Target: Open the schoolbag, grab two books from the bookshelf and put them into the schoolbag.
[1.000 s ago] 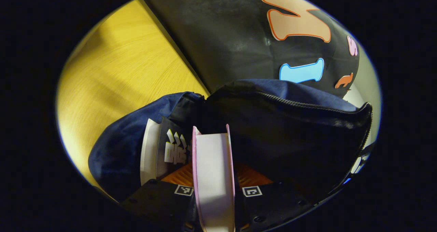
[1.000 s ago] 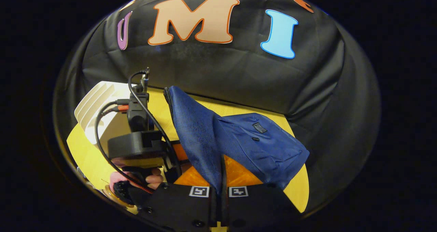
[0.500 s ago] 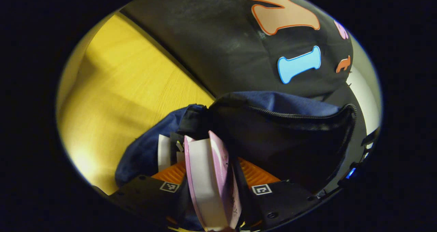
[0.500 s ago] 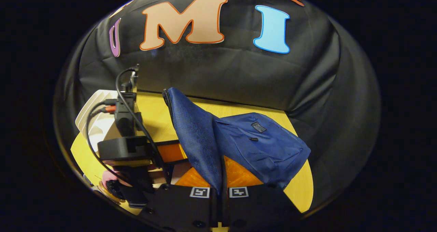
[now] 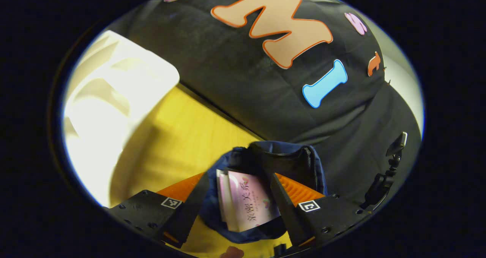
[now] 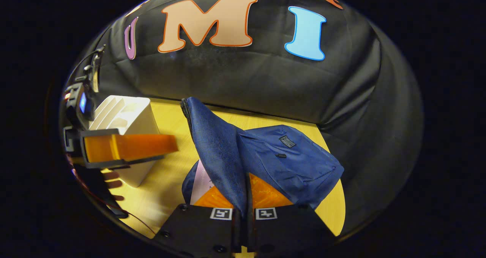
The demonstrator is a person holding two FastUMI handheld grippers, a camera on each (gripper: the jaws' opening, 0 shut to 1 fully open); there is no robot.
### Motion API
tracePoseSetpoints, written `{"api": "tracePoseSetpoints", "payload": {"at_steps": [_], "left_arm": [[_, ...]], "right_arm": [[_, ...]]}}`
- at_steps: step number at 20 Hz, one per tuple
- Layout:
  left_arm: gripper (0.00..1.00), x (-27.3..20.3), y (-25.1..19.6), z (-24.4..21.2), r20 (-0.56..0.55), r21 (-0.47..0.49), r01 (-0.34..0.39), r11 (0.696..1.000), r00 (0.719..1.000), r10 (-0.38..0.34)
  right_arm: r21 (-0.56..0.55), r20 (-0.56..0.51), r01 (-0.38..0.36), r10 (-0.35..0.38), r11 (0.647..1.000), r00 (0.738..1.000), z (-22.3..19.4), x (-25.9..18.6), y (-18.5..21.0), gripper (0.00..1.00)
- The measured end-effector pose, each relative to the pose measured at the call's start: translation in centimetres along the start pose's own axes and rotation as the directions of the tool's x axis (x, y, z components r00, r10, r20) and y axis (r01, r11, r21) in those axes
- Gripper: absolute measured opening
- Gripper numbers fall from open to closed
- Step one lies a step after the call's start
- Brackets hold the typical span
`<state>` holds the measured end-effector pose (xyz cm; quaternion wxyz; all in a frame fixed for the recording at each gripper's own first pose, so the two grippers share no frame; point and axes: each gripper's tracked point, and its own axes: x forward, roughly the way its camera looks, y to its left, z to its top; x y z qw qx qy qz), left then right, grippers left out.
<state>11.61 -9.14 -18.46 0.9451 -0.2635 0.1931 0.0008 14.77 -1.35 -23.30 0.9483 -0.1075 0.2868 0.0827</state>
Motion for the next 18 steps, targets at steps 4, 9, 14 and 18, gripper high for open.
{"api": "tracePoseSetpoints", "payload": {"at_steps": [4,9,14,18], "left_arm": [[0.95,-4.4,-0.1,3.6,0.050,0.081,-0.054,0.995,0.997,0.050],[0.95,-8.3,-1.8,8.4,0.129,0.126,-0.056,0.990,0.991,0.040],[0.95,-11.6,-2.9,12.0,0.162,0.184,-0.076,0.980,0.986,0.046],[0.94,-14.1,-2.9,13.9,0.193,0.249,-0.112,0.962,0.979,0.064]], "right_arm": [[0.059,-0.006,-0.071,0.072,0.996,0.997,-0.4,-1.1,1.5,0.29],[0.167,0.080,-0.307,0.297,0.937,0.952,0.8,-5.6,6.7,0.93],[0.232,0.213,-0.316,0.269,0.920,0.939,4.0,-11.5,6.2,0.96],[0.231,0.341,-0.211,0.124,0.950,0.932,7.1,-15.5,2.8,0.99]]}}
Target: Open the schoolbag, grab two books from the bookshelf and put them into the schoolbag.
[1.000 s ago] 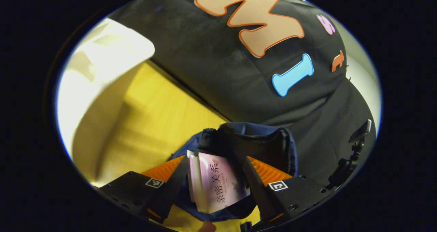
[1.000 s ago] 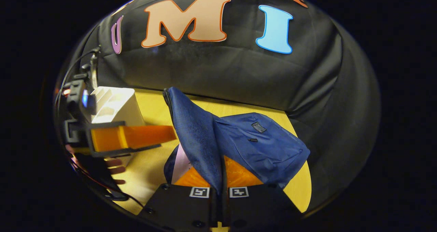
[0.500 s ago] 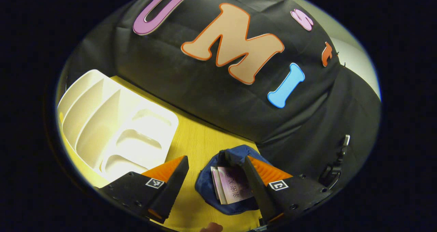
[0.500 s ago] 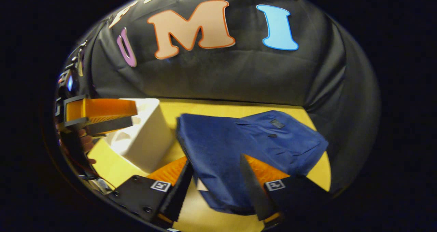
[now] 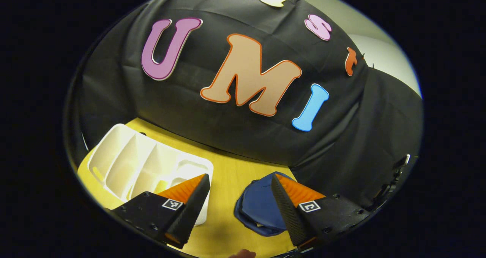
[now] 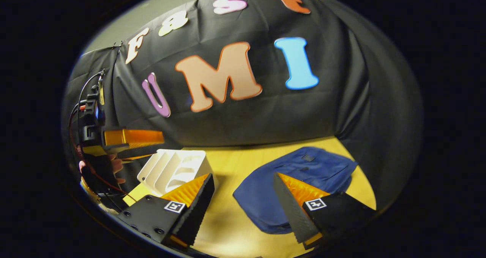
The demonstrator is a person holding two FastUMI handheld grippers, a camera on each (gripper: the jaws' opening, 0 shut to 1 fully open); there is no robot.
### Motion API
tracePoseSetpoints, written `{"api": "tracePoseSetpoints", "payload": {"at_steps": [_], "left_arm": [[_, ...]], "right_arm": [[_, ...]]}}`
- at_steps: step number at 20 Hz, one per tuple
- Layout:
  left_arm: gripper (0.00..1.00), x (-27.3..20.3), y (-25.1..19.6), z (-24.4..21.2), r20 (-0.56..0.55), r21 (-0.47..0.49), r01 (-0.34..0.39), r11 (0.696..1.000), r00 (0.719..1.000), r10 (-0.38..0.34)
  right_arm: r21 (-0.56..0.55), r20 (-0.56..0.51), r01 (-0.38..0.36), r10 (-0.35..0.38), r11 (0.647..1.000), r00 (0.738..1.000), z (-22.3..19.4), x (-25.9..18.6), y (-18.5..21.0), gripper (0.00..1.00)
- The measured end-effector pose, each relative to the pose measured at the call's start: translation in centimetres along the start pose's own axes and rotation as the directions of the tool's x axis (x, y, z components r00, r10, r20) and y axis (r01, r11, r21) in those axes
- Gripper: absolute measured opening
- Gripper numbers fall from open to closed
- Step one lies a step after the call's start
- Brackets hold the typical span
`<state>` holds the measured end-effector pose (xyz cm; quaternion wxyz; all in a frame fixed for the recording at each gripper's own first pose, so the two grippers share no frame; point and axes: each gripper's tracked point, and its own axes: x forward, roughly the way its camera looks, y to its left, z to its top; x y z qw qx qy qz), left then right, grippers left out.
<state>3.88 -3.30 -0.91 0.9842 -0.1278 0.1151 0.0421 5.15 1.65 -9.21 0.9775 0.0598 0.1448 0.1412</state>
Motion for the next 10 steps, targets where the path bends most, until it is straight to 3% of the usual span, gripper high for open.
{"api": "tracePoseSetpoints", "payload": {"at_steps": [5,7,9,10], "left_arm": [[0.94,-2.5,2.9,1.1,0.024,0.147,-0.074,0.986,0.997,0.071],[0.89,-2.9,3.3,1.5,0.033,0.230,-0.084,0.970,0.996,0.079],[0.94,-3.4,3.2,1.9,0.042,0.280,-0.084,0.956,0.996,0.075],[0.89,-3.5,2.9,2.0,0.048,0.288,-0.078,0.955,0.997,0.067]], "right_arm": [[-0.052,0.126,0.107,-0.100,0.993,0.987,3.5,-3.5,-1.2,0.98],[-0.062,0.163,0.140,-0.129,0.988,0.978,4.1,-4.6,-1.2,0.95],[-0.059,0.188,0.161,-0.148,0.985,0.971,4.5,-5.4,-0.9,0.98],[-0.059,0.200,0.171,-0.156,0.983,0.967,4.7,-5.7,-0.7,0.98]]}}
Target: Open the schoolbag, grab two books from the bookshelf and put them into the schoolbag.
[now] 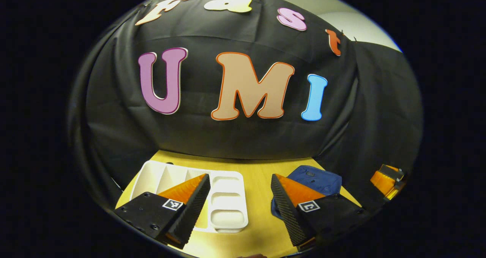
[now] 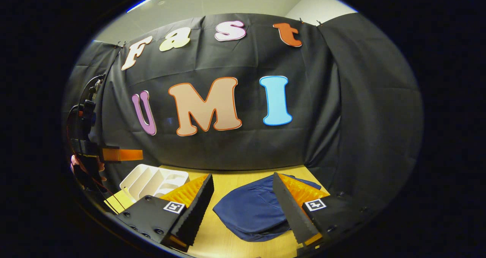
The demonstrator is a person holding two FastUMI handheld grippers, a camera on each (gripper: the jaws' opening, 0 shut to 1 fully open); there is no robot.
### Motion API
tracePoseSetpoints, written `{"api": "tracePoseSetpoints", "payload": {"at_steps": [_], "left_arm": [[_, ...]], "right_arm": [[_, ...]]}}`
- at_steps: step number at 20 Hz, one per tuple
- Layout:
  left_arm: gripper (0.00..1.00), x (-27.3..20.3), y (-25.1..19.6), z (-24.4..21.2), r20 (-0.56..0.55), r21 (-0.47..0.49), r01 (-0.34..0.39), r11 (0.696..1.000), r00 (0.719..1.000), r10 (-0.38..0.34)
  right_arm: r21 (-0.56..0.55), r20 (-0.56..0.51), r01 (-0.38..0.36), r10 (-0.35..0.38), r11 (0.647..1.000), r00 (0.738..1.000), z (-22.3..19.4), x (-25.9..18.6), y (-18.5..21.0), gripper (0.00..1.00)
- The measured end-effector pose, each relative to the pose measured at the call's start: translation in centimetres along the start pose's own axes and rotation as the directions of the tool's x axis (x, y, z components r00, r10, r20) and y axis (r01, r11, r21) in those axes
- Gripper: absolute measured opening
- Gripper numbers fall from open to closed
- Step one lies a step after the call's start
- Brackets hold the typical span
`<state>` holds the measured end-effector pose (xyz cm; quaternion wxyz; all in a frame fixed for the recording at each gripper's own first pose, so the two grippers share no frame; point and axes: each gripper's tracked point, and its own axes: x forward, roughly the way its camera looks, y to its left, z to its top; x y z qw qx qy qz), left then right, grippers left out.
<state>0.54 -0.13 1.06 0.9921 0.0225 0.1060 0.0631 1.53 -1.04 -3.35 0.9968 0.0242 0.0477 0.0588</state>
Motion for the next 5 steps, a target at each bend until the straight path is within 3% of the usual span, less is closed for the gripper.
{"api": "tracePoseSetpoints", "payload": {"at_steps": [1,5], "left_arm": [[0.93,-0.1,-0.2,-0.1,0.004,0.002,0.009,1.000,1.000,-0.009],[0.93,-0.2,-0.7,-0.1,0.019,0.011,0.048,0.999,0.999,-0.048]], "right_arm": [[-0.002,0.010,0.011,-0.011,1.000,1.000,0.2,-0.2,0.0,0.99],[-0.007,0.027,0.054,-0.054,0.999,0.998,0.7,-1.5,-0.3,0.95]]}}
